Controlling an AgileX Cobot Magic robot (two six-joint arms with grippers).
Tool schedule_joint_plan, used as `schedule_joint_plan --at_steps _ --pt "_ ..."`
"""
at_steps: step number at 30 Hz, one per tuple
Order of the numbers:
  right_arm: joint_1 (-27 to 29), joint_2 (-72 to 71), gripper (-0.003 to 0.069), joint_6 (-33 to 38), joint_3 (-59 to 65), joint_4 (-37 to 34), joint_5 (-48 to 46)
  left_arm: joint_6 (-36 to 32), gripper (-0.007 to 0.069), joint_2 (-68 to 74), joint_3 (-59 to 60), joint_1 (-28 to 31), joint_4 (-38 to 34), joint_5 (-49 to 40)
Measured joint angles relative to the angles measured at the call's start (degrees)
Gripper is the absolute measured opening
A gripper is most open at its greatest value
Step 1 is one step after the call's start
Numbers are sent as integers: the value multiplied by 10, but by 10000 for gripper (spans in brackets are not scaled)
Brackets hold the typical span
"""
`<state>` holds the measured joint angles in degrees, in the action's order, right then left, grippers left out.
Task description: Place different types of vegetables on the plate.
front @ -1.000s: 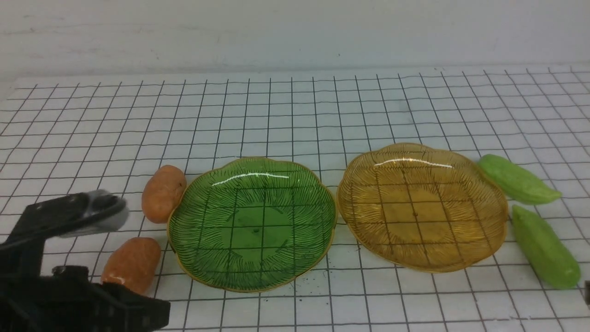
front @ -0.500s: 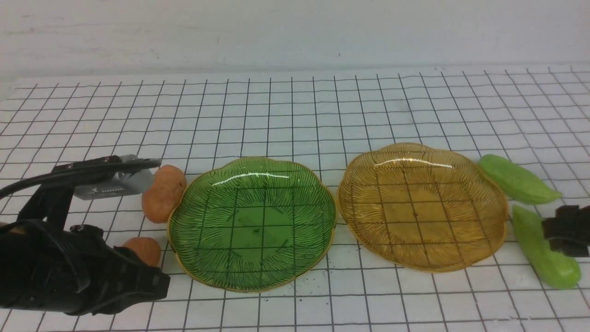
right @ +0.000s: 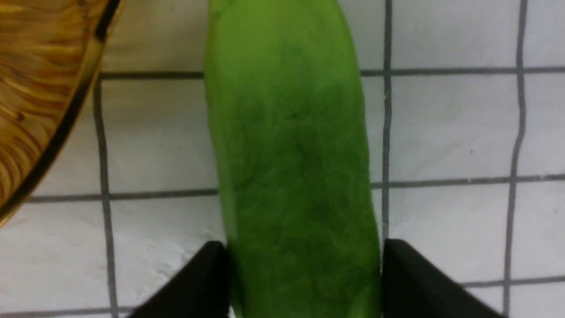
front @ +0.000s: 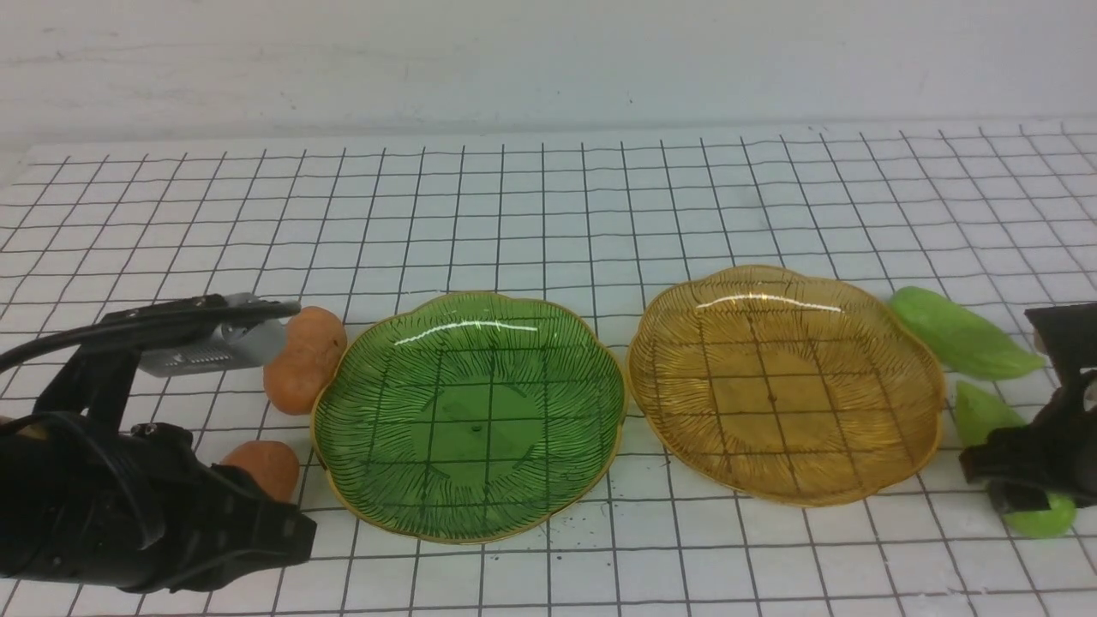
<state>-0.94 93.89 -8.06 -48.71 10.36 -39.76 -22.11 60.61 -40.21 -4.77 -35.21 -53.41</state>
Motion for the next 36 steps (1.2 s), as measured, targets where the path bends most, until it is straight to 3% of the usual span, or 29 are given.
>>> schedule_joint_plan --at_steps 8,10,12,15,16,19,28,30,32,36 --pt "0 -8 377 10 -103 -2 -168 0 -6 0 0 0 1 -5" --pt "0 -15 377 10 -128 -18 -201 0 -6 0 0 0 1 -6" --pt "0 -19 377 18 -170 -88 -243 0 -6 0 0 0 1 -8" --pt "-6 -17 377 52 -188 -169 -243 0 -6 0 0 0 1 -8" --pt "-22 -11 377 90 -192 -225 -225 0 -6 0 0 0 2 -8" --pt "-54 6 377 123 -194 -267 -179 0 -6 0 0 0 2 -8" --pt "-99 64 381 127 -194 -219 -81 0 -6 0 0 0 2 -8" --pt "-99 69 397 122 -194 -218 -76 0 -6 0 0 0 2 -8" --pt "-99 74 459 104 -194 -218 -72 0 -6 0 0 0 2 -8" --pt "-99 74 632 84 -196 -205 -70 0 -6 0 0 0 2 -8"
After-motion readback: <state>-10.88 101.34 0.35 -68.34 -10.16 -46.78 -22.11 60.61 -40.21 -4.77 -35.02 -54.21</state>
